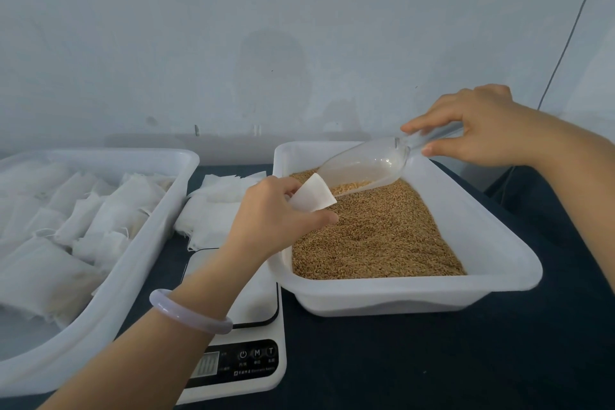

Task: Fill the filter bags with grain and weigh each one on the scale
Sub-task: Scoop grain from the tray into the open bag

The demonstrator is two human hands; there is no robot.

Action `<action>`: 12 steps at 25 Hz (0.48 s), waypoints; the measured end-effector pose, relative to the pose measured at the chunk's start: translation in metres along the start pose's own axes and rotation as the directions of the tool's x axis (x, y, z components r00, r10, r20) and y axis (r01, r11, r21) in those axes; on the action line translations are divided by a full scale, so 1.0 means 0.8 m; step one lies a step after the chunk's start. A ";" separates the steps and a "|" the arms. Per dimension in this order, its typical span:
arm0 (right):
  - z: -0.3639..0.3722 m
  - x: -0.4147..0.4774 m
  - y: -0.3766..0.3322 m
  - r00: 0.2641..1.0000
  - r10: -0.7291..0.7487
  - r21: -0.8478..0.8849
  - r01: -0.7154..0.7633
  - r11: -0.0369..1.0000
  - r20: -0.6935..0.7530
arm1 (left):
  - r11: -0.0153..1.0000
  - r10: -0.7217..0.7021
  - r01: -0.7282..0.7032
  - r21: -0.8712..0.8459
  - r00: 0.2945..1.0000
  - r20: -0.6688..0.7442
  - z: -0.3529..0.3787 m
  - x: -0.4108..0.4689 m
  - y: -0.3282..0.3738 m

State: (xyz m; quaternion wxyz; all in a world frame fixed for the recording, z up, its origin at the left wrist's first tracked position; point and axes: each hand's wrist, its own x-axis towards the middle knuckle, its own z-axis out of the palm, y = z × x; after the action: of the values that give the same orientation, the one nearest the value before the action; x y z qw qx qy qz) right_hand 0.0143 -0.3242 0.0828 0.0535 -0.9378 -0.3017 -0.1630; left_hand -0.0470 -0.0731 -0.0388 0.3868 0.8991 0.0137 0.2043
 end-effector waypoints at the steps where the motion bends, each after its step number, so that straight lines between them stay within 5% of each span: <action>1: 0.000 0.000 0.000 1.000 0.003 0.002 -0.003 1.000 -0.003 | 1.000 -0.004 0.004 -0.009 1.000 0.002 0.000 0.000 0.000; 12: 0.007 -0.005 0.001 0.997 0.062 0.082 -0.066 0.994 0.045 | 0.998 -0.025 0.025 -0.061 1.000 -0.006 -0.001 -0.003 0.001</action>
State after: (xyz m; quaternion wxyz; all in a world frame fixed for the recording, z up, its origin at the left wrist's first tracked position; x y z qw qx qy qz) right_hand 0.0133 -0.3262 0.0761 0.0914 -0.9472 -0.2792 -0.1285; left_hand -0.0498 -0.0732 -0.0387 0.4165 0.8860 0.0199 0.2028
